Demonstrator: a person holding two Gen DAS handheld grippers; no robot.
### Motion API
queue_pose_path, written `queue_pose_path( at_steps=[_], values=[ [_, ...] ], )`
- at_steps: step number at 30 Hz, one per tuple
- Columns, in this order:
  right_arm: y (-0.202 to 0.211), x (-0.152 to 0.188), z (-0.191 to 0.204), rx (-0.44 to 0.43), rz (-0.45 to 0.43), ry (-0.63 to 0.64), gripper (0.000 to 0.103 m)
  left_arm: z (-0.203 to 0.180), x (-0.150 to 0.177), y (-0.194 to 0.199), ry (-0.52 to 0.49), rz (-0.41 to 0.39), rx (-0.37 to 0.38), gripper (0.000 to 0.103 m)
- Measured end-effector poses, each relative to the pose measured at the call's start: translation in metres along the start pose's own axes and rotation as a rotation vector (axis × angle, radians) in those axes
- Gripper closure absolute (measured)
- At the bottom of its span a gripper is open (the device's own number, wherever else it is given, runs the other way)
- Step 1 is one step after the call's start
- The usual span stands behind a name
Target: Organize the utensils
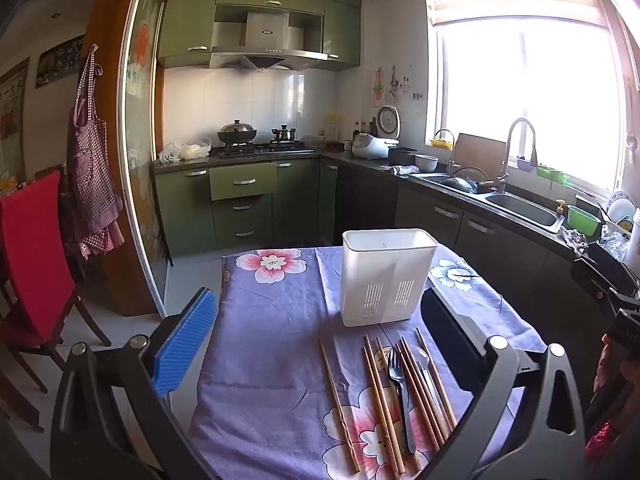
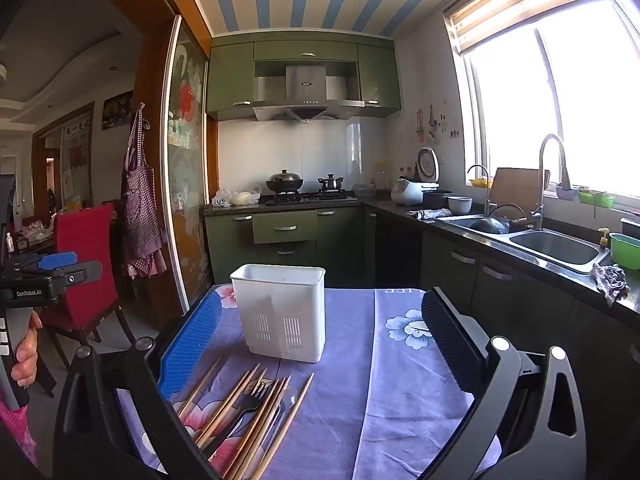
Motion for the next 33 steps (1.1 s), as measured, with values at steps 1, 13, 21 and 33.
queue_pose_path(
  at_steps=[1,13,21,33],
  values=[
    [0.000,0.000,0.000,0.000,0.000,0.000,0.004,0.000,0.000,0.000,-0.004,0.004,-0.001,0.006],
    [0.002,-0.001,0.000,-0.001,-0.013,0.004,0.004,0.000,0.000,0.000,0.003,0.007,0.003,0.006],
    [0.002,0.001,-0.004,0.010,-0.014,0.000,0.004,0.000,0.000,0.000,0.007,0.007,0.003,0.006],
    [0.001,0.000,-0.008,0.084,-0.015,-0.001,0.004,-0.004,0.008,-0.004,0.012,0.018,0.010,0.006]
  ],
)
Point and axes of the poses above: each gripper's, at about its wrist camera, not at the fingertips, and y roughly against the way its jaws point, z to its left, x to its underside, the point moved 7 cm from there along -y, roughly the way its jaws point, and after that the axes turned 11 degrees about -x, right-handed, at the moved point
